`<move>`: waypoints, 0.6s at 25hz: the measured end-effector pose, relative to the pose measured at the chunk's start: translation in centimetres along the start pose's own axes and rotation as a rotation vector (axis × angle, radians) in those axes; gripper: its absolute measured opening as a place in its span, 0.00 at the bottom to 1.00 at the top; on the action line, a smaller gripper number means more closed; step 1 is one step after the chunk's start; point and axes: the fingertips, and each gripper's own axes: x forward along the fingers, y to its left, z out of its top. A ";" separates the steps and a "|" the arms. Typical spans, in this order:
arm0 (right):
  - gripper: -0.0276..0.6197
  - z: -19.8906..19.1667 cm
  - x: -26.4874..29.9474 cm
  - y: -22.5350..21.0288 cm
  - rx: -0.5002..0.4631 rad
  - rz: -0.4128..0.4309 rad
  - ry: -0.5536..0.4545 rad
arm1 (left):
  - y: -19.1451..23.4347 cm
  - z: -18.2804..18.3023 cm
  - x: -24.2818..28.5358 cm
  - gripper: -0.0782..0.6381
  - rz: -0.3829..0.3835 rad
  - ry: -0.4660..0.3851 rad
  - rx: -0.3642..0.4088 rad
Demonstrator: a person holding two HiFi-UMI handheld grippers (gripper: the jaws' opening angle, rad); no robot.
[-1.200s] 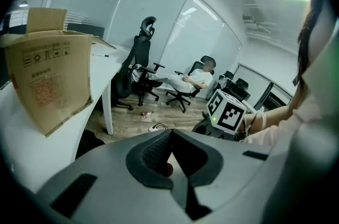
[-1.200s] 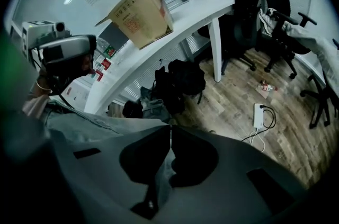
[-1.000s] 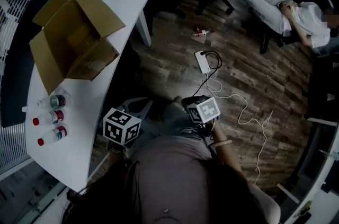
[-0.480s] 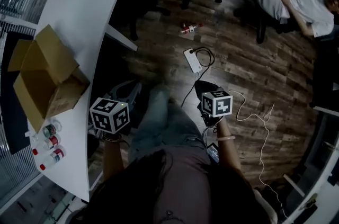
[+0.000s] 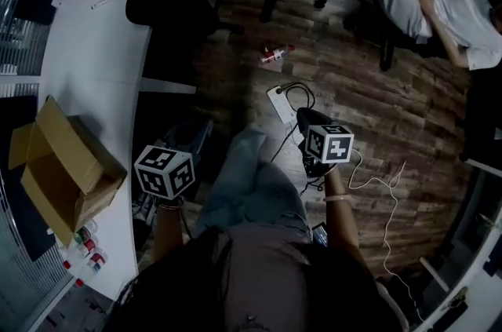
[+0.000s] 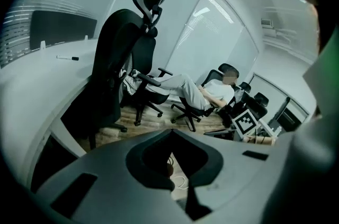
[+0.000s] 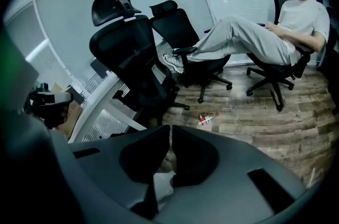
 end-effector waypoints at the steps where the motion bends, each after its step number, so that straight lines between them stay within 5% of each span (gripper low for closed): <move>1: 0.09 0.9 0.8 -0.7 0.013 -0.005 0.003 | 0.5 0.7 1.0 0.12 0.000 0.000 0.001; 9: 0.09 6.3 8.9 -7.0 0.068 -0.025 0.034 | 4.7 4.5 8.5 0.12 0.028 -0.004 0.000; 15: 0.15 6.7 18.8 -12.5 0.153 0.017 0.065 | 8.5 2.4 15.7 0.12 0.058 -0.002 -0.048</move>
